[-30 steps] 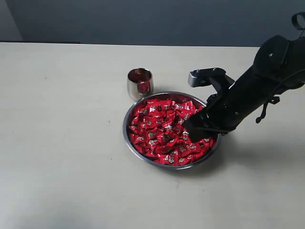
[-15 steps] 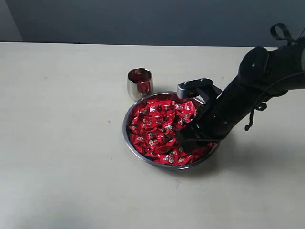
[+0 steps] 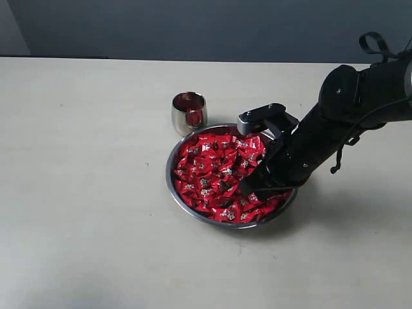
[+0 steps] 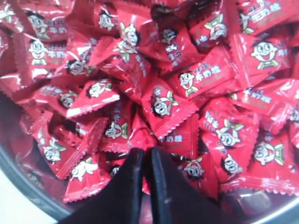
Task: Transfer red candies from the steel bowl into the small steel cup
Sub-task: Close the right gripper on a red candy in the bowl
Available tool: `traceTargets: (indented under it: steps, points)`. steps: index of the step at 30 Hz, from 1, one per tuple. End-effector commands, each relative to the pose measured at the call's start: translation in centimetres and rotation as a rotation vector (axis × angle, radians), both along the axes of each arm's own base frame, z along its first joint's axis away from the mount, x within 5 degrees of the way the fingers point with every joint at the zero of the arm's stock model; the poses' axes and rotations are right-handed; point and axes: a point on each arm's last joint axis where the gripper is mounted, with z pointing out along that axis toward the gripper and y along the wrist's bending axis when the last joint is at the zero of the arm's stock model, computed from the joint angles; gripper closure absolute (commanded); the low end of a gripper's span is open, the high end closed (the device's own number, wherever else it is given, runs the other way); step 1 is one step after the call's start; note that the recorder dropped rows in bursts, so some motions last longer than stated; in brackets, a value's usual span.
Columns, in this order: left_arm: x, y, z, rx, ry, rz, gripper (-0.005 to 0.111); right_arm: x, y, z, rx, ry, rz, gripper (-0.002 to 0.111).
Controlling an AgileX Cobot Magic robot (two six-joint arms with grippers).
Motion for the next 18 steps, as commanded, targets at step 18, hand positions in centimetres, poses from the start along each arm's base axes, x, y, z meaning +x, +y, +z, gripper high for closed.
traceTargets:
  steps: [18]
  points:
    - [0.0,0.0,-0.1,0.004,-0.002,-0.004,0.106,1.8,0.1,3.9,-0.041,-0.113,-0.054,0.109]
